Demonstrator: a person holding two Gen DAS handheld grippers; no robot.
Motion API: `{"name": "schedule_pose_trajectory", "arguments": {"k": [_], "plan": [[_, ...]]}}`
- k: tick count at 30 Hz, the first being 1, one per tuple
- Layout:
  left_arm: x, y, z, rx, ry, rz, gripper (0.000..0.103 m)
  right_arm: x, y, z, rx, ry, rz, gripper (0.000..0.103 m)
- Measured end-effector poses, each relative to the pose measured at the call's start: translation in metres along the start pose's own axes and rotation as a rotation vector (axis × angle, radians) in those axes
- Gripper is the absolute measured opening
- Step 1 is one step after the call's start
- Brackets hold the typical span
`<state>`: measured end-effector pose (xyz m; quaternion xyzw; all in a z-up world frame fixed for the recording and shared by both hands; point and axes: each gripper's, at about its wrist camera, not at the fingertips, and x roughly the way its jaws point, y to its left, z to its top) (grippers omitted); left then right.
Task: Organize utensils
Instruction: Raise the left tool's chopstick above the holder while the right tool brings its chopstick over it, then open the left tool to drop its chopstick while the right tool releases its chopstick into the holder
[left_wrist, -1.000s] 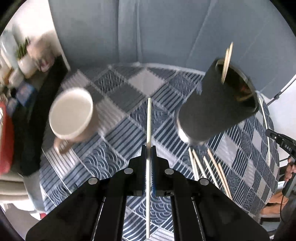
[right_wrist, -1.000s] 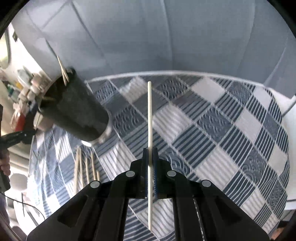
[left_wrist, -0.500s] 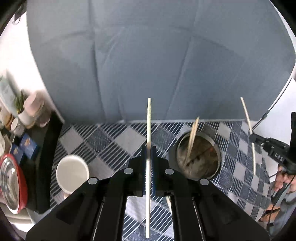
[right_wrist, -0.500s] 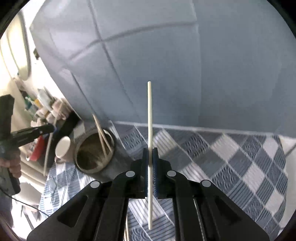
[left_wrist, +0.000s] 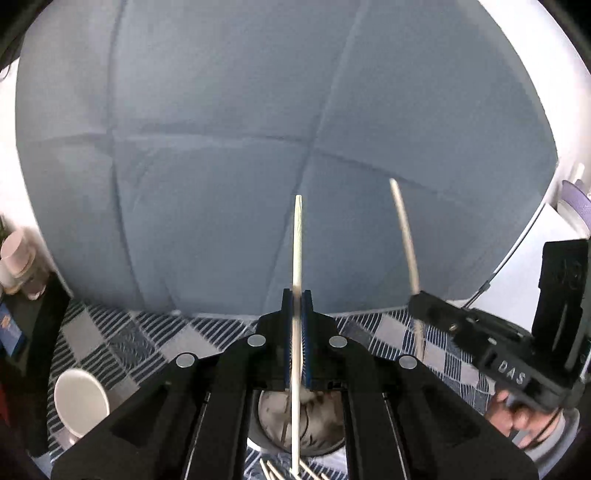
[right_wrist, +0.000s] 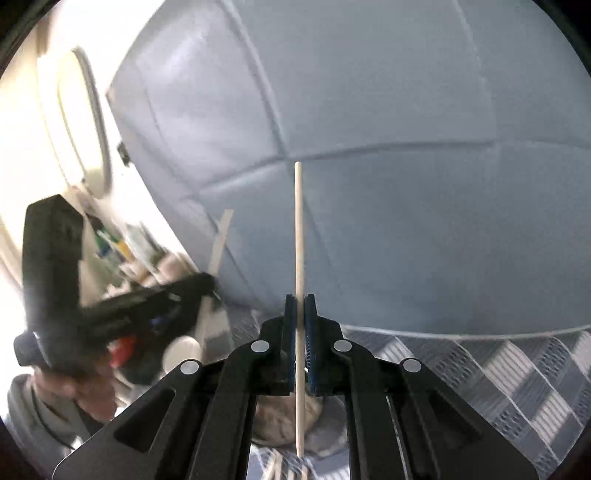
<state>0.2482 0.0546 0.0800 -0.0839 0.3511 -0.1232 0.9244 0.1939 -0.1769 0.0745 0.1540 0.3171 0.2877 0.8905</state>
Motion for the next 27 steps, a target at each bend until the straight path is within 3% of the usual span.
{"name": "schedule_pose_trajectory", "arguments": {"k": [6, 9, 16, 23, 27], "plan": [[0.006, -0.008, 0.001, -0.040, -0.093, -0.014, 0.005, 0.021, 0.017, -0.004, -0.038, -0.055, -0.023, 0.005], [0.010, -0.014, -0.005, -0.011, -0.132, 0.028, 0.005, 0.035, 0.018, -0.014, -0.042, -0.054, -0.019, 0.005], [0.024, -0.028, -0.027, 0.102, -0.112, 0.076, 0.005, 0.060, 0.002, -0.047, 0.026, -0.006, -0.027, 0.005], [0.026, -0.022, -0.041, 0.037, -0.112, 0.075, 0.005, 0.064, -0.006, -0.066, 0.025, 0.013, -0.048, 0.005], [0.028, -0.019, -0.043, 0.059, -0.101, 0.081, 0.005, 0.061, -0.012, -0.068, 0.035, 0.009, -0.049, 0.007]]}}
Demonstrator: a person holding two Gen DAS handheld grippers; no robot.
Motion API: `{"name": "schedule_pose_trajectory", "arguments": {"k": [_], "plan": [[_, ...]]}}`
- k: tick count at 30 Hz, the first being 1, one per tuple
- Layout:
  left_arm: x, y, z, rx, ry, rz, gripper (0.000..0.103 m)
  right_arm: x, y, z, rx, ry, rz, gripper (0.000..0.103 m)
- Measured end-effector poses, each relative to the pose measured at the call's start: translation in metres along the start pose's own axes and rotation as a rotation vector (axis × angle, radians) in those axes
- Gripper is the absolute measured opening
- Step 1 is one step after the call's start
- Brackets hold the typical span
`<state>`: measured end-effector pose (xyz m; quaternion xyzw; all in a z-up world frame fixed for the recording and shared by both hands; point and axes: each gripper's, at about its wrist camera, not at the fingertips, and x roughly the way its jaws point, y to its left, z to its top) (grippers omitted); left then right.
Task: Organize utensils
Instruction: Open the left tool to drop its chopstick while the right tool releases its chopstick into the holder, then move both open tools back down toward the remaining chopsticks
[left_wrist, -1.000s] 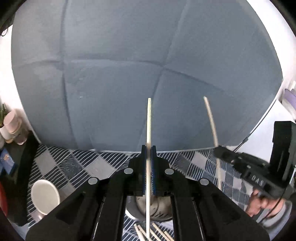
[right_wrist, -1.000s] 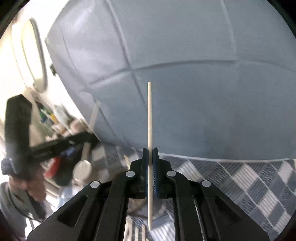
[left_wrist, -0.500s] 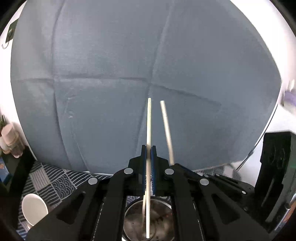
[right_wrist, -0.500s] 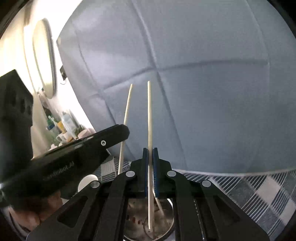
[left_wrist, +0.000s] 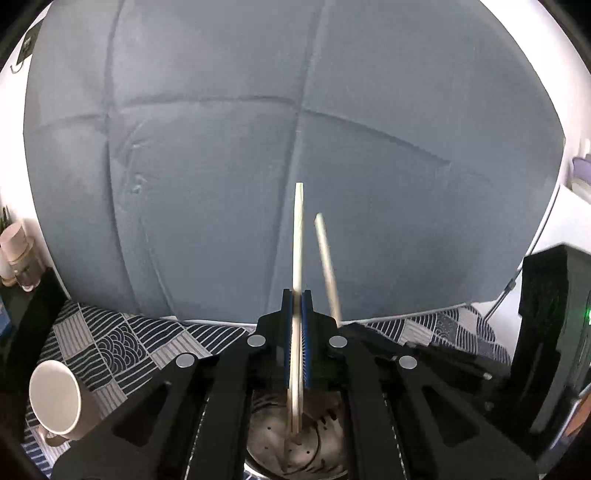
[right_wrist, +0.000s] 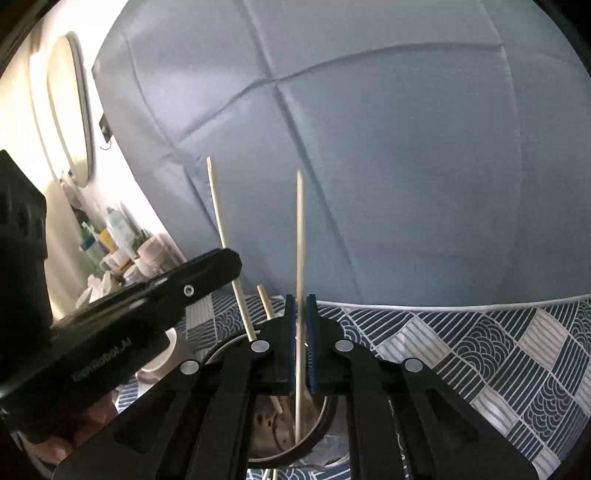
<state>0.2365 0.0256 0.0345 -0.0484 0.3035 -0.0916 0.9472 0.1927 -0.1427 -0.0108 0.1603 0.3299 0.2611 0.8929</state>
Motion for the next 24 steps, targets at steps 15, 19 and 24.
{"name": "schedule_pose_trajectory", "arguments": {"k": [15, 19, 24], "plan": [[-0.015, 0.023, 0.009, -0.001, -0.007, 0.077, 0.057, -0.025, -0.016, 0.005, 0.034, -0.041, -0.091, 0.028], [-0.020, 0.034, 0.011, -0.032, -0.005, 0.114, 0.070, -0.035, -0.020, 0.007, 0.054, -0.063, -0.116, 0.046], [-0.024, 0.053, 0.003, -0.048, 0.036, 0.167, 0.090, -0.048, -0.031, 0.002, 0.103, -0.077, -0.151, 0.068]]}}
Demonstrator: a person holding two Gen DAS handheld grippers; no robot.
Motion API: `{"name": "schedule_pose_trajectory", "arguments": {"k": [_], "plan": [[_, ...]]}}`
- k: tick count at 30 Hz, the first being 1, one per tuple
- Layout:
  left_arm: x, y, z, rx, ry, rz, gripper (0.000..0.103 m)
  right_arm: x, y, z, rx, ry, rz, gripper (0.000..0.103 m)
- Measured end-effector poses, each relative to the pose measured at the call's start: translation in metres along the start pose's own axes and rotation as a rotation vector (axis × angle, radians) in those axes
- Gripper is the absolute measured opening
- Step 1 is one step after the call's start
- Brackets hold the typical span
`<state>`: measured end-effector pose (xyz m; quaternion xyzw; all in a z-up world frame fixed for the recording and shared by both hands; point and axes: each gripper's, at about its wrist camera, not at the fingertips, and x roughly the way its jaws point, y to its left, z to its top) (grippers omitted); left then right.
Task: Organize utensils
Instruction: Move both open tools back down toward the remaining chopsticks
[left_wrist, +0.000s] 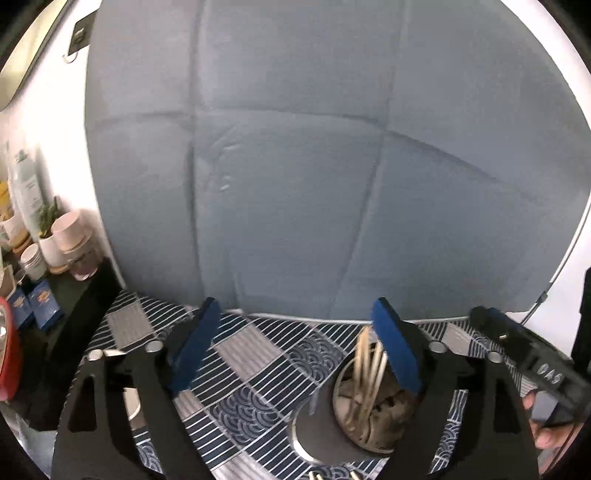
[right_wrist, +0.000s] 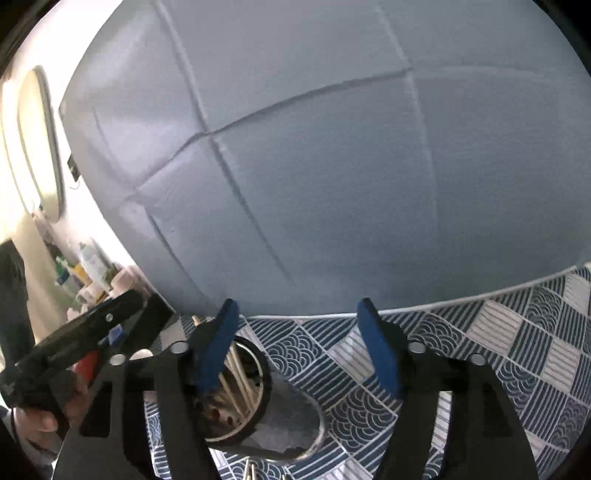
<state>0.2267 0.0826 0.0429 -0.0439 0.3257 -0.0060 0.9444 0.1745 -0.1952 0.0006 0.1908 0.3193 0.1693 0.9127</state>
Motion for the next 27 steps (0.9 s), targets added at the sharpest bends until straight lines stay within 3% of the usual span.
{"name": "schedule_pose_trajectory", "arguments": {"k": [7, 17, 27], "plan": [[0.005, 0.016, -0.026, 0.072, 0.056, 0.032, 0.097, -0.004, -0.026, -0.020, 0.041, 0.048, -0.042, 0.084], [0.019, 0.048, -0.081, 0.028, 0.191, 0.096, 0.097, 0.007, -0.053, -0.073, 0.059, 0.224, -0.078, 0.085], [0.036, 0.036, -0.142, 0.090, 0.343, 0.105, 0.097, 0.019, -0.046, -0.126, -0.002, 0.372, -0.078, 0.085]]}}
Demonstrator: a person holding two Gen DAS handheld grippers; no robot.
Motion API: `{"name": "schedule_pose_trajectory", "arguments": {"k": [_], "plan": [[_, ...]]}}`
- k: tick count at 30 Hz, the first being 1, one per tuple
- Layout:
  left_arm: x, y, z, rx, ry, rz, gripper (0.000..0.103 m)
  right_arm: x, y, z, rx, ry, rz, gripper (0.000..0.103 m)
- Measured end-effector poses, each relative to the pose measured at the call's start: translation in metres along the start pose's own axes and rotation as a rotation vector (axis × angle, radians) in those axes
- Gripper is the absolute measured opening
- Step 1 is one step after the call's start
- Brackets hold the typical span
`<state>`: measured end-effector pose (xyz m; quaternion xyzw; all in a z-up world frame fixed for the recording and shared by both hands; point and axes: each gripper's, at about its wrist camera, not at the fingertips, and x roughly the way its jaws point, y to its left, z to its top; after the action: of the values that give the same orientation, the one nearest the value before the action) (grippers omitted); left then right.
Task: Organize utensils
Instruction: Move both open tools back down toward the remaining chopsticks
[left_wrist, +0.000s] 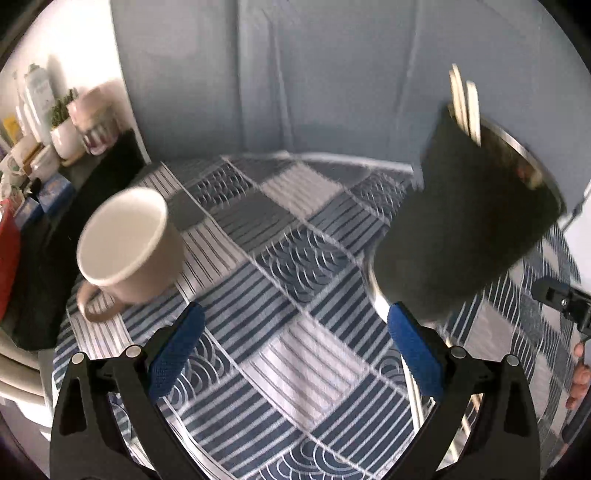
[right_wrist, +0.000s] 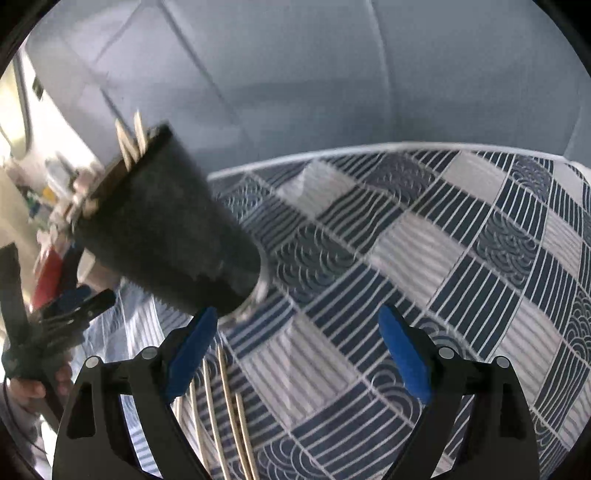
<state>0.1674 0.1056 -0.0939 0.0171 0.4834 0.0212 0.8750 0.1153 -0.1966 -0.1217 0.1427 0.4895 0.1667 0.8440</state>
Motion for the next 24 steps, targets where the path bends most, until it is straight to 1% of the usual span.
{"name": "schedule_pose_trajectory", "arguments": {"k": [6, 10, 12, 13, 14, 21, 24], "plan": [[0.015, -0.016, -0.033, 0.064, 0.078, -0.023, 0.097, 0.014, 0.001, -0.029, -0.069, 0.079, -0.012, 0.085], [0.020, -0.023, -0.051, 0.098, 0.092, -0.021, 0.097, 0.021, -0.001, -0.050, -0.110, 0.126, -0.024, 0.085], [0.023, -0.026, -0.059, 0.100, 0.108, -0.036, 0.097, 0.024, -0.001, -0.060, -0.130, 0.146, -0.034, 0.085], [0.024, -0.027, -0.062, 0.108, 0.114, -0.035, 0.097, 0.022, 0.002, -0.064, -0.155, 0.126, -0.042, 0.085], [0.024, -0.028, -0.064, 0.114, 0.114, -0.029, 0.097, 0.022, 0.003, -0.065, -0.168, 0.126, -0.041, 0.085], [0.027, -0.032, -0.073, 0.143, 0.126, -0.011, 0.097, 0.025, 0.018, -0.074, -0.259, 0.142, -0.070, 0.086], [0.032, -0.035, -0.076, 0.161, 0.137, 0.013, 0.097, 0.026, 0.023, -0.075, -0.297, 0.146, -0.093, 0.086]]}}
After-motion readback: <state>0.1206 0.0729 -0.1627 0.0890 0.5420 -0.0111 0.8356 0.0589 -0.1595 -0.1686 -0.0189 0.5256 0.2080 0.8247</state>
